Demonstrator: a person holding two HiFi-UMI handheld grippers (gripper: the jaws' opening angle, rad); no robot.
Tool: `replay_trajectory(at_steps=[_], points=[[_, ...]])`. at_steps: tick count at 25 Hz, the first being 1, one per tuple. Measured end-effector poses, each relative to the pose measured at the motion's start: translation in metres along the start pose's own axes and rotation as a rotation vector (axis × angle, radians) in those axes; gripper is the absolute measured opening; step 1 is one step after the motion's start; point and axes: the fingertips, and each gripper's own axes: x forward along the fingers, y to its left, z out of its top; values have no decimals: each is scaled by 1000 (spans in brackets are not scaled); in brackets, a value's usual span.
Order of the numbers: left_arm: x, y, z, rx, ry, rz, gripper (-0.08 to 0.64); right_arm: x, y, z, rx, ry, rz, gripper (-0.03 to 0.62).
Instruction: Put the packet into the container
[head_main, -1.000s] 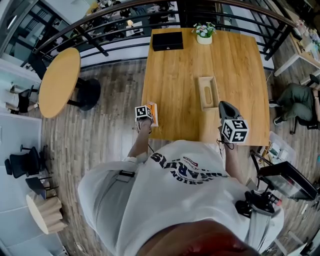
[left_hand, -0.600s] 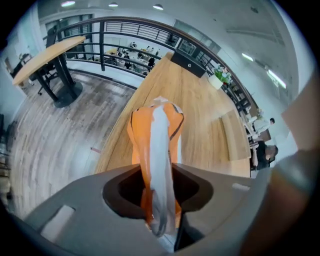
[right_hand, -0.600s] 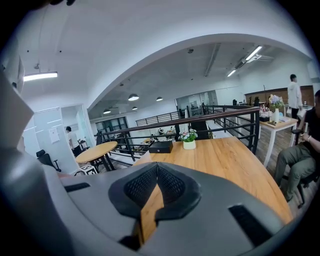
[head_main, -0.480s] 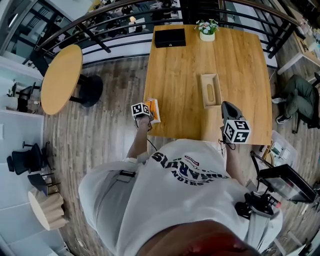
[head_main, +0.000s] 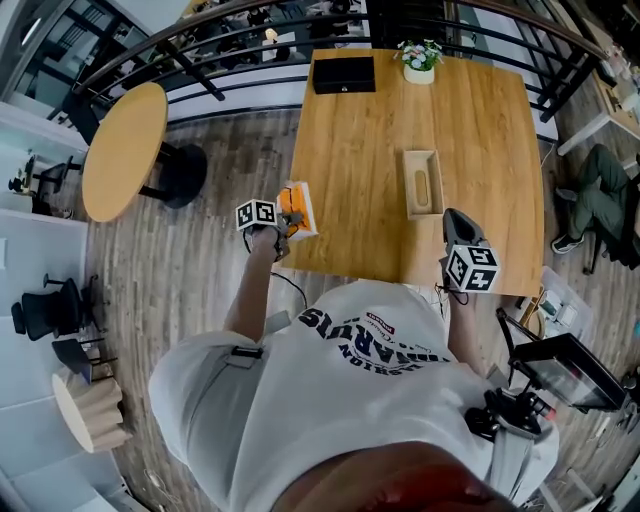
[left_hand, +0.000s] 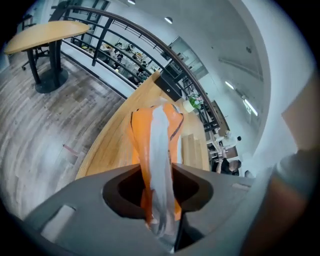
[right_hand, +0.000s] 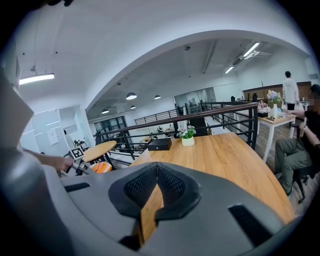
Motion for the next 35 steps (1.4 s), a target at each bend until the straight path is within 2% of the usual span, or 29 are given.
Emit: replay_trajectory(at_steps=[5,12,16,17,21,27,35], points=[[-39,-62,3,16,3,-147,133,2,2,1,-1,3,6,9],[-91,-122,5,54,-19,-242,133,6,10,6,-10,-1,25,9],[-130,-165,13,-40,-90,-396,133,6,11,7,-10,1,27,9],[-137,-173,14,-44,-99,-418,133,6,10,7,-9,-1,27,9],[-145,-179,14,8,-97,-391,133,8,7,7,-6,-3,29,9],[-142,-166,15,-17,-96,-381,133,9,9,5,-7,-1,34,9],[-134,-189,20,7,-70,-412,133,6,7,14,-3,-14,17,9]])
